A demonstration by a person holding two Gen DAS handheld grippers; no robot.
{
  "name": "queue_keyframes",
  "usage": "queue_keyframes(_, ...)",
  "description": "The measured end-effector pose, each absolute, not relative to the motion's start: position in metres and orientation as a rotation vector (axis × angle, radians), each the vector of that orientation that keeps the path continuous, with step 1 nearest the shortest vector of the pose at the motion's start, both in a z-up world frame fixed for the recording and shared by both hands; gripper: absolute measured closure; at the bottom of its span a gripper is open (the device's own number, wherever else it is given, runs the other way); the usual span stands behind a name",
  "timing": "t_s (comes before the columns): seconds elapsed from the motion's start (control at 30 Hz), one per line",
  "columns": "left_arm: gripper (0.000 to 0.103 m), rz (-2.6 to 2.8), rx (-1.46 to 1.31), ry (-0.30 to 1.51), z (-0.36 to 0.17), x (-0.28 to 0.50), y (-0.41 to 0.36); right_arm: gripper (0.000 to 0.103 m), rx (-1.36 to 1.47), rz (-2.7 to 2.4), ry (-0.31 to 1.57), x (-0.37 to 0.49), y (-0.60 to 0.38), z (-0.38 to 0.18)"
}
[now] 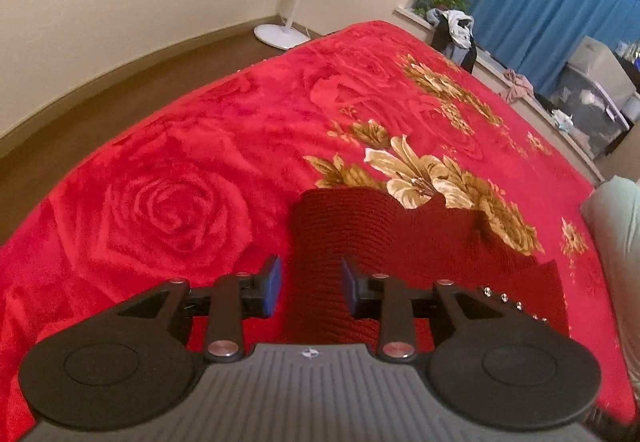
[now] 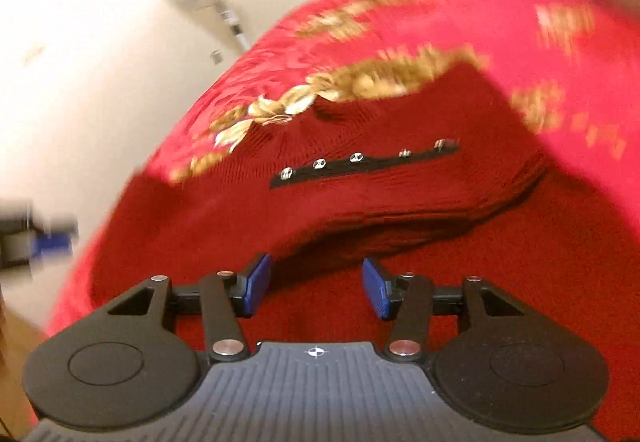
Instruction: Fold small clothes
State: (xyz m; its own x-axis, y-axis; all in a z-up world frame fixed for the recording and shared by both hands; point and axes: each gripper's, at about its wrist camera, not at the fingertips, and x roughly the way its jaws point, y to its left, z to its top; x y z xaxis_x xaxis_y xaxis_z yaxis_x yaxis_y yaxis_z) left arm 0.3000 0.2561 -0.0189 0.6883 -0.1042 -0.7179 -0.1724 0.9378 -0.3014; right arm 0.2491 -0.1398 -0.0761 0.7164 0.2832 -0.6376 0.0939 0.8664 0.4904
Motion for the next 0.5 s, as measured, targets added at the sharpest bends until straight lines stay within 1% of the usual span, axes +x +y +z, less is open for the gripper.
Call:
queue_keyframes(0.1,0.067,0.028,-0.366,0.821,-0.022,0.3,0.255,0.05,0.625,0.037,0.792,0.272,-0.145,-0.085)
queue_keyframes(0.17,0.067,0.025,-0.364,0.82,-0.024,0.302,0.255,0.053,0.684,-0.015,0.837,0.284,-0.148,-0.094)
queue_keyframes(0.2,0.067,0.023,-0.365,0.819,-0.024,0.302,0.256,0.06,0.692,-0.055,0.844,0.287,-0.148,-0.095)
queue_keyframes(0.23,0.067,0.021,-0.365,0.818,-0.023,0.302,0.256,0.062,0.684,-0.077,0.839,0.289,-0.148,-0.093)
queue_keyframes(0.27,0.067,0.019,-0.365,0.818,-0.023,0.302,0.256,0.077,0.655,-0.084,0.819,0.291,-0.145,-0.087)
queue_keyframes(0.3,0.067,0.017,-0.363,0.818,-0.024,0.302,0.256,0.091,0.622,-0.077,0.78,0.291,-0.143,-0.078)
queue_keyframes(0.43,0.067,0.011,-0.354,0.82,-0.025,0.302,0.257,0.092,0.387,-0.023,0.455,0.263,-0.127,-0.021)
queue_keyframes(0.47,0.067,0.011,-0.353,0.822,-0.025,0.302,0.256,0.092,0.318,-0.013,0.351,0.252,-0.126,-0.01)
queue_keyframes(0.5,0.067,0.008,-0.352,0.825,-0.025,0.303,0.255,0.092,0.268,-0.011,0.299,0.247,-0.128,-0.007)
